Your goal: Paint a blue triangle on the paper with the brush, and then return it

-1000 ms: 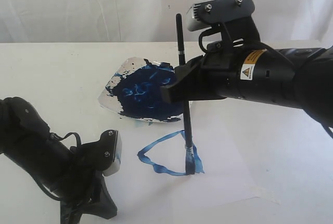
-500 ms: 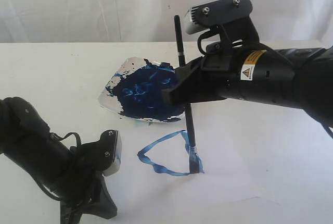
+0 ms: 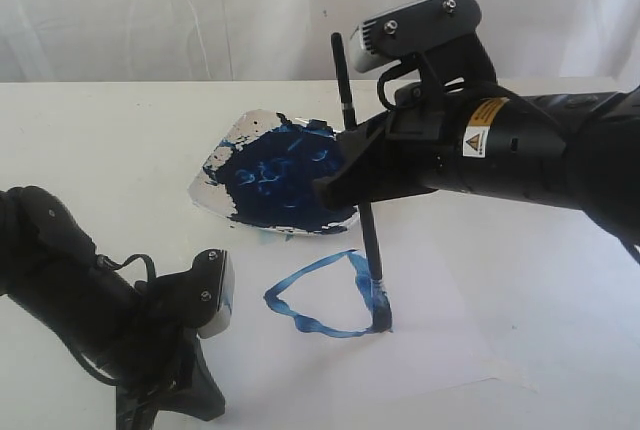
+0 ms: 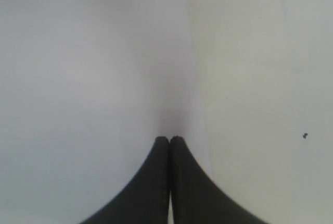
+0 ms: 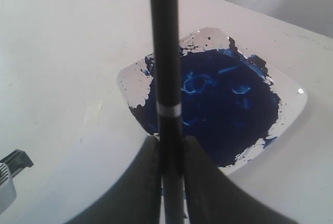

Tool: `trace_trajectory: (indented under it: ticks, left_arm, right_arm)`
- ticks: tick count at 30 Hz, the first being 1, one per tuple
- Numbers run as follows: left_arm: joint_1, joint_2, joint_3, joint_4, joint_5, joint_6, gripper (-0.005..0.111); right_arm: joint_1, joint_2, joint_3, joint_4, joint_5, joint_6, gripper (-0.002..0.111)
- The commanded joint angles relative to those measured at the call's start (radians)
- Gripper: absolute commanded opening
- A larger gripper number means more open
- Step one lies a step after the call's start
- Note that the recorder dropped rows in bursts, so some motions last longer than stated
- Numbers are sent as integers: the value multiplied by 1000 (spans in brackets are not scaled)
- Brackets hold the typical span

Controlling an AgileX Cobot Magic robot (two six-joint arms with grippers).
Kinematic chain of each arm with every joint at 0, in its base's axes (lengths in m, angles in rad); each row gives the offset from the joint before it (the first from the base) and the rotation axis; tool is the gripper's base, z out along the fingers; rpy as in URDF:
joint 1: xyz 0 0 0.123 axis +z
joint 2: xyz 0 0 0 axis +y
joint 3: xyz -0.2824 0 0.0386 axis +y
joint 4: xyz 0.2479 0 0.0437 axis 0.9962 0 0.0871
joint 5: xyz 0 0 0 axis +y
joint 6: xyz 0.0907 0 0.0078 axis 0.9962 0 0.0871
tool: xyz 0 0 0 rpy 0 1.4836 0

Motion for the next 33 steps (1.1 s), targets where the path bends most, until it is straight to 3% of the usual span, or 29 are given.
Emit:
trace_trajectory:
  ticks: [1, 10, 13, 17, 19, 20, 23, 26, 33]
  left_arm:
    - [-6, -1, 1, -5, 28, -3, 0]
    - [-6, -8, 1, -7, 41, -6, 0]
    - [-6, -67, 0, -7, 41, -12, 0]
    - [-6, -232, 0, 46, 31, -250, 0]
    - [-6, -316, 0, 61, 31, -322, 0]
    - [-6, -362, 0, 61, 35, -334, 0]
    - [-6, -412, 0, 61, 61, -334, 0]
    - [-6, -435, 0, 56, 102, -334, 0]
    - [-6, -439, 0, 57, 142, -334, 0]
  right_arm:
    - [-2, -5, 1, -14, -14, -11, 0]
    - [-6, -86, -106, -18, -44, -11, 0]
    - [-57, -86, -132, -13, -66, -11, 0]
    - [-92, -86, -130, -15, -106, -11, 0]
    - [-116, -75, -130, 71, -202, 8, 0]
    - [-162, -45, -132, 202, -281, 17, 0]
    - [-245, 8, -157, 407, -300, 26, 0]
    - [-310, 65, -195, 463, -297, 139, 0]
    - [-343, 222, -323, 300, -296, 514, 0]
